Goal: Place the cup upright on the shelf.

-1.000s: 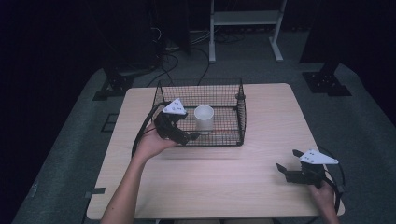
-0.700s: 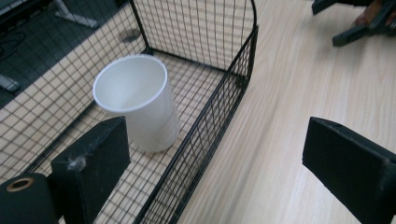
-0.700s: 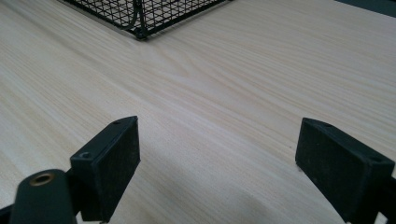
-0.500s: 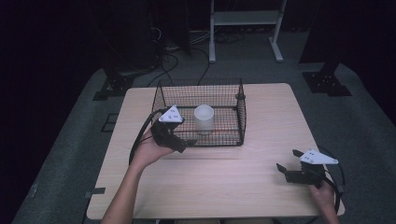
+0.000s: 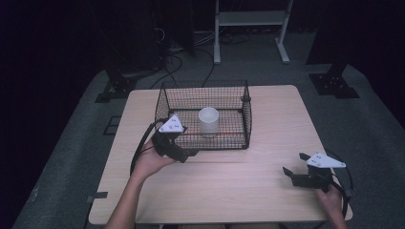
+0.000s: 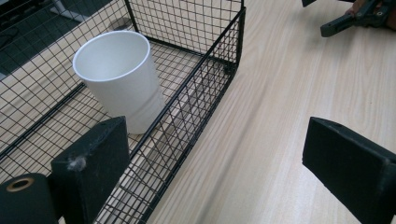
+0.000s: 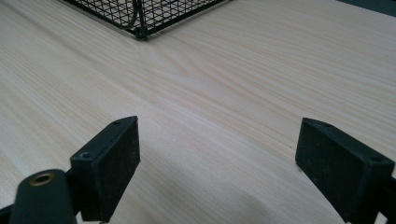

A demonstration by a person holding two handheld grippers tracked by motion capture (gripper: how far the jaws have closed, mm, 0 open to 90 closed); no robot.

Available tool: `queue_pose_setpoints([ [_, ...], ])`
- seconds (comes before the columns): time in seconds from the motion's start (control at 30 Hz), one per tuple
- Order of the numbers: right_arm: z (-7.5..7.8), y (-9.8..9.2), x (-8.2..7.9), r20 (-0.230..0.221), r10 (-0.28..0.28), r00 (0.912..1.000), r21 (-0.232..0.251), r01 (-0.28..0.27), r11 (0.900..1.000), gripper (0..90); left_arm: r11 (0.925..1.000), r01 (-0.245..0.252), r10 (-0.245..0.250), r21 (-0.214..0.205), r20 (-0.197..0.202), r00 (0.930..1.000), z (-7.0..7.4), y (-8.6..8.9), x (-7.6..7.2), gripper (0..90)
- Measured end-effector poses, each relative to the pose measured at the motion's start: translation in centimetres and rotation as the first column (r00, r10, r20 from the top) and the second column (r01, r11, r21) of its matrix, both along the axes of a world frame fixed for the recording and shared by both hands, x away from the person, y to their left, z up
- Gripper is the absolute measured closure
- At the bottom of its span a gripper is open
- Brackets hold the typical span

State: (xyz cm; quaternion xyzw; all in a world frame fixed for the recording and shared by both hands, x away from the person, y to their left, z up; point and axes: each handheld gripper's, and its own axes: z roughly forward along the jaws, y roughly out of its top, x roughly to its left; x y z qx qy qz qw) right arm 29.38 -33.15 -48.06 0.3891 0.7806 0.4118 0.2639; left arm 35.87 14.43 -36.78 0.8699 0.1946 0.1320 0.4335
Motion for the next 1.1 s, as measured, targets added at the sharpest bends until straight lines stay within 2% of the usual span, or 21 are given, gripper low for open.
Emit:
queue_pose_setpoints([
  [0.17, 0.0, 0.0, 0.0, 0.0, 0.0, 1.0, -0.001, 0.0, 1.0, 13.1, 0.9999, 0.002, -0.002, -0.017, 0.0, 1.0, -0.1, 0.1, -0.5, 6.7],
  [0.67, 0.0, 0.0, 0.0, 0.0, -0.002, 1.0, 0.001, 0.002, 1.0, 13.1, 0.9997, -0.001, 0.001, -0.023, 0.012, 0.9999, -0.7, 0.4, -1.7, 6.7],
  [0.77, 0.0, 0.0, 0.0, 0.0, -0.002, 1.0, -0.001, 0.002, 1.0, 13.1, 0.9994, -0.004, 0.005, -0.035, 0.009, 0.9999, -1.1, 0.7, -2.1, 6.7],
  [1.0, 0.0, 0.0, 0.0, 0.0, -0.001, 1.0, -0.001, 0.001, 1.0, 13.1, 0.9995, -0.009, 0.009, -0.031, 0.001, 1.0, -1.8, 0.9, -2.6, 6.7],
  [1.1, 0.0, 0.0, 0.0, 0.001, -0.002, 1.0, -0.002, 0.002, 1.0, 13.1, 0.9989, -0.012, 0.012, -0.045, 0.001, 0.9999, -2.0, 1.1, -2.9, 6.7],
])
